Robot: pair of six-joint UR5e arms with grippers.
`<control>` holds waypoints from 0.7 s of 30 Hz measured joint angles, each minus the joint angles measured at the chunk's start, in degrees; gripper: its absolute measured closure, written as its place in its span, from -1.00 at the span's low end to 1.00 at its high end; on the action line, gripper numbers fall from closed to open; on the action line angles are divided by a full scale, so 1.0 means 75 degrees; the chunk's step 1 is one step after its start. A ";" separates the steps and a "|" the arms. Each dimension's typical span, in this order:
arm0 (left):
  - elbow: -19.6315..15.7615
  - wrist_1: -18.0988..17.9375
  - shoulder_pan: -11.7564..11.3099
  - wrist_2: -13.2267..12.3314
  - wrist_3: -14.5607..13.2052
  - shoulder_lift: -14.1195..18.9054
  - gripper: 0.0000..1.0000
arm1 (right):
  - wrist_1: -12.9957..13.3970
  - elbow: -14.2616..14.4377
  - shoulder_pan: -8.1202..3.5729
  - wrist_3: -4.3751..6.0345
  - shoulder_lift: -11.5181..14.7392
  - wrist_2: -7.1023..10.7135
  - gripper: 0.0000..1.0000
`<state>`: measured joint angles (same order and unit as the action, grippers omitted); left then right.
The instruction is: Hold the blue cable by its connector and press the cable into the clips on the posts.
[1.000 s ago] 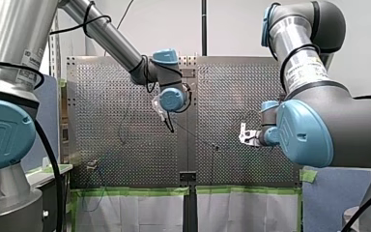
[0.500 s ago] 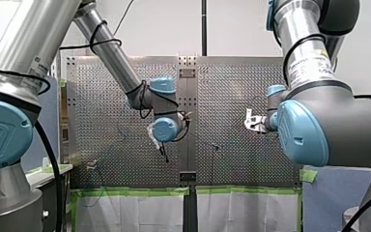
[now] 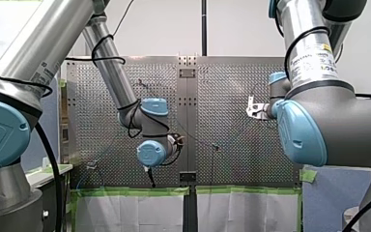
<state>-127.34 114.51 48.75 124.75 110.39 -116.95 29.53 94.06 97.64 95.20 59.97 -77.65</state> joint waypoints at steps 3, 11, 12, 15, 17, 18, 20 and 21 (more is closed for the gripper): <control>-0.0055 -0.0015 0.0004 0.0001 0.0007 -0.0005 -1.00 | 0.0001 0.0002 -0.0002 0.0000 0.0002 0.0003 1.00; -0.0071 -0.0021 0.0006 0.0001 0.0011 -0.0008 -1.00 | 0.0001 0.0005 -0.0004 0.0000 0.0004 0.0005 1.00; -0.0072 -0.0021 0.0006 0.0001 0.0011 -0.0008 -1.00 | 0.0001 0.0004 -0.0004 0.0000 0.0004 0.0005 1.00; -0.0073 -0.0021 0.0006 0.0001 0.0011 -0.0008 -1.00 | 0.0001 0.0005 -0.0004 0.0000 0.0004 0.0005 1.00; -0.0073 -0.0021 0.0006 0.0001 0.0011 -0.0008 -1.00 | 0.0001 0.0005 -0.0004 0.0000 0.0004 0.0005 1.00; -0.0073 -0.0021 0.0006 0.0001 0.0011 -0.0008 -1.00 | 0.0001 0.0005 -0.0004 0.0000 0.0004 0.0005 1.00; -0.0073 -0.0021 0.0006 0.0001 0.0011 -0.0008 -1.00 | 0.0001 0.0004 -0.0004 0.0000 0.0004 0.0005 1.00; -0.0073 -0.0021 0.0006 0.0001 0.0011 -0.0008 -1.00 | 0.0001 0.0004 -0.0004 0.0000 0.0004 0.0005 1.00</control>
<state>-127.89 114.36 48.80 124.76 110.47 -117.01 29.54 94.09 97.61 95.20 60.00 -77.62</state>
